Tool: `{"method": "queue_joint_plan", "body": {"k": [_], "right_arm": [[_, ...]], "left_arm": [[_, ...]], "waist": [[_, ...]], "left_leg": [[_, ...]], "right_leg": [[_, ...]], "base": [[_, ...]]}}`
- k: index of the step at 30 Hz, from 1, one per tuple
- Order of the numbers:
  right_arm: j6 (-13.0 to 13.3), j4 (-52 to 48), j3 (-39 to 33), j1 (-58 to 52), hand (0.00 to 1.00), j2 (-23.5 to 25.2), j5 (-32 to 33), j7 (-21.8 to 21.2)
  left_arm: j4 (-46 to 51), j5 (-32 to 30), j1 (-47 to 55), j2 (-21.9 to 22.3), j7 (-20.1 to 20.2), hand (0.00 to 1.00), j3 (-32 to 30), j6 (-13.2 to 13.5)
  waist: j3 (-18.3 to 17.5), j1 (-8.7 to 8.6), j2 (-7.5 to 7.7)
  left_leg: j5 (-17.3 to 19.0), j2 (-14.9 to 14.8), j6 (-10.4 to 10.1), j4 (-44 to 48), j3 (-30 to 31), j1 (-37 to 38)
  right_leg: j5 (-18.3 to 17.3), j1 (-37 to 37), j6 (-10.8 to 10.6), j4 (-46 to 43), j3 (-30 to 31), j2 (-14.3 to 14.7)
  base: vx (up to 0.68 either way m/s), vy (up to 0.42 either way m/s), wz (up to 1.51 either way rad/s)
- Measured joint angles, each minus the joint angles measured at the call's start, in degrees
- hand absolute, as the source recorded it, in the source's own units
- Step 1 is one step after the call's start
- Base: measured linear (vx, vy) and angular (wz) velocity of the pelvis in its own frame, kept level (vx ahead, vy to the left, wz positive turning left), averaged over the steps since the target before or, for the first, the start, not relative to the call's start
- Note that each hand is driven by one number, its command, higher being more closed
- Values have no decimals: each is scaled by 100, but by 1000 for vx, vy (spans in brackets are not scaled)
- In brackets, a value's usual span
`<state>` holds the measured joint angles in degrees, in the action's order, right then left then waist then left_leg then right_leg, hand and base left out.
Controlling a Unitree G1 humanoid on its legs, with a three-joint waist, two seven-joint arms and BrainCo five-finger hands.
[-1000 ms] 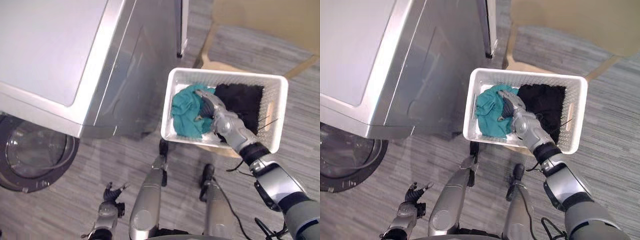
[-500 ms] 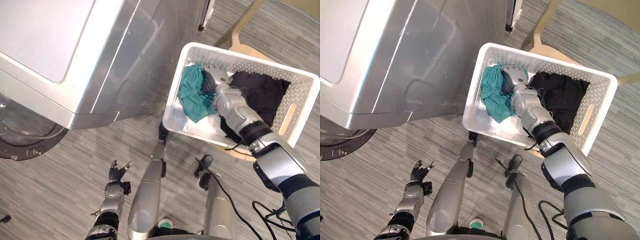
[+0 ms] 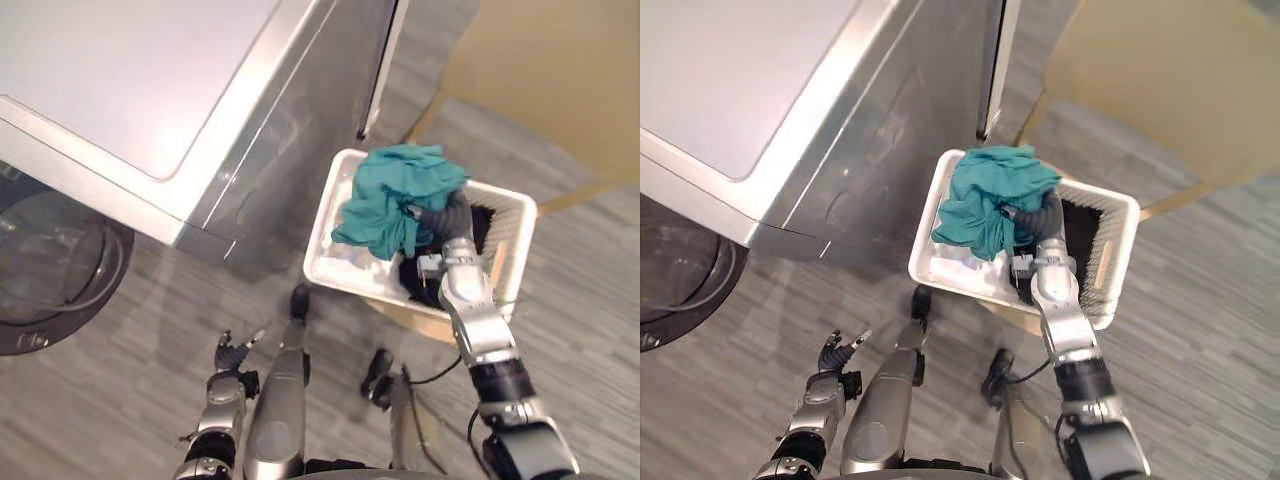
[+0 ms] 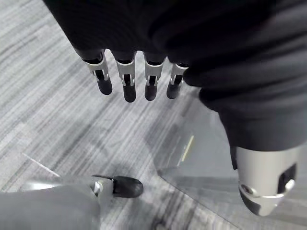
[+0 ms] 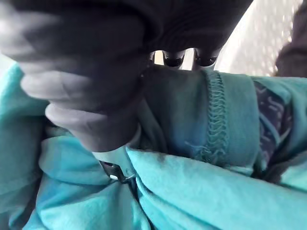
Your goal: Pick up the laundry basket with both hands and put the clothes into the washing machine.
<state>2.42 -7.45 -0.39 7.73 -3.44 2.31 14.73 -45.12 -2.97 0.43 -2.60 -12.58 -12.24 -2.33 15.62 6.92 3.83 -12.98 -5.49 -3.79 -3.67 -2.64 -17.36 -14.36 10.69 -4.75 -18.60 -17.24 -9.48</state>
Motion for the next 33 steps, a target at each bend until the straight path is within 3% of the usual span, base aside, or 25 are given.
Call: {"method": "queue_joint_plan", "body": {"k": [4,8,11,13,14,15,16,17,19,20,21,22,23,24,26,28,29,31,33], "right_arm": [[199,-201,-152,-459,100,420,603,-159],[402,-435,-138,-750,100,636,1410,-367],[602,-532,-136,-919,100,653,1748,-485],[616,-543,-141,-1068,100,649,1746,-500],[614,-671,-143,-1150,100,660,1735,-503],[619,-891,-131,-1247,100,645,1732,-510],[644,-1065,-93,-1236,100,637,1717,-508],[663,-1119,-55,-1190,100,638,1704,-501],[737,-1179,144,-1007,100,624,1622,-510],[742,-1184,187,-896,100,561,1609,-503],[741,-1166,200,-835,100,507,1609,-500],[740,-1150,196,-804,100,442,1610,-498],[725,-1110,129,-824,100,227,1607,-476],[717,-1022,10,-792,100,72,1587,-476],[686,-878,-191,-576,100,-54,1477,-477],[657,-888,-157,-383,100,-132,1240,-520],[655,-870,-153,-340,100,-161,1160,-550],[650,-535,-162,-138,100,-283,965,-679],[603,-100,-163,21,100,-468,829,-785]], "left_arm": [[-239,-13,385,12,12,0,-374,-118],[-443,-4,655,57,10,0,-650,-129],[-481,2,717,133,29,0,-874,-126],[-476,1,687,148,45,0,-871,-124],[-465,2,636,205,66,0,-871,-110],[-356,2,578,220,106,0,-859,-117],[-156,7,573,261,103,0,-862,-103],[-58,10,575,277,96,0,-862,-86],[232,81,579,325,70,0,-846,-61],[426,186,634,424,10,0,-760,-35],[566,249,720,502,4,0,-658,-14],[654,262,751,545,7,0,-562,-6],[854,288,866,608,17,0,-301,-9],[1241,292,960,587,32,0,-62,-11],[1873,293,1037,514,87,0,89,-2],[3106,293,1214,263,164,0,207,129],[3338,293,1198,188,192,0,206,201],[4004,292,970,-149,294,0,326,492],[4200,282,702,-384,415,0,653,641]], "waist": [[-475,-3,-31],[-665,-47,-114],[-746,-250,-167],[-752,-284,-230],[-740,-294,-298],[-734,-285,-304],[-755,-274,-274],[-760,-234,-271],[-865,10,-221],[-977,164,-425],[-1001,193,-554],[-996,161,-686],[-964,39,-944],[-908,-16,-857],[-903,23,-841],[-919,19,-829],[-925,23,-840],[-948,-19,-835],[-1029,-68,-791]], "left_leg": [[98,-38,35,-101,-422,616],[243,-79,32,-160,-931,1128],[328,-93,82,-45,-1059,1214],[432,-238,173,199,-1008,1135],[508,-284,245,299,-877,1023],[521,-184,265,511,-636,951],[537,-121,288,799,-444,749],[542,-115,295,970,-372,616],[526,-175,278,1372,-300,140],[416,-310,194,1381,-198,-233],[366,-412,217,1345,-209,-416],[361,-481,223,1296,-199,-504],[524,-617,134,988,-274,-478],[933,-674,37,883,-673,-482],[929,-649,64,1352,-948,-478],[1057,-620,144,2529,-778,-334],[1150,-601,209,2789,-695,-244],[1869,-567,178,3175,-534,250],[1959,-511,165,2835,-552,667]], "right_leg": [[321,-510,-43,550,400,136],[516,-782,-74,777,926,169],[573,-785,-126,528,1086,149],[657,-735,-304,231,1155,196],[330,-557,-253,-760,1307,161],[58,-501,-402,-1922,1533,113],[-53,-687,-499,-2323,1709,118],[-68,-806,-480,-2276,1751,136],[-454,-1062,-223,-1471,1657,262],[-790,-1147,0,-794,1366,435],[-964,-1158,74,-545,1225,535],[-1039,-1142,124,-473,1131,620],[-942,-1122,242,-485,786,766],[-850,-1080,384,-426,515,660],[-704,-1023,528,-386,303,538],[-420,-939,634,-194,84,506],[-353,-931,645,-135,9,507],[-50,-935,650,184,-311,470],[186,-933,562,450,-551,406]], "base": [[47,-7,-52],[22,12,-73],[-6,20,-20],[-74,17,24],[-81,-26,70],[-59,-79,106],[-24,-84,101],[-121,-155,62],[-264,-233,17],[-346,-239,11],[-443,-261,20],[-373,-186,69],[-436,-178,120],[-352,-109,122],[-310,-105,78],[-254,-100,54],[-187,-26,51],[-193,31,71],[-148,76,69]]}}
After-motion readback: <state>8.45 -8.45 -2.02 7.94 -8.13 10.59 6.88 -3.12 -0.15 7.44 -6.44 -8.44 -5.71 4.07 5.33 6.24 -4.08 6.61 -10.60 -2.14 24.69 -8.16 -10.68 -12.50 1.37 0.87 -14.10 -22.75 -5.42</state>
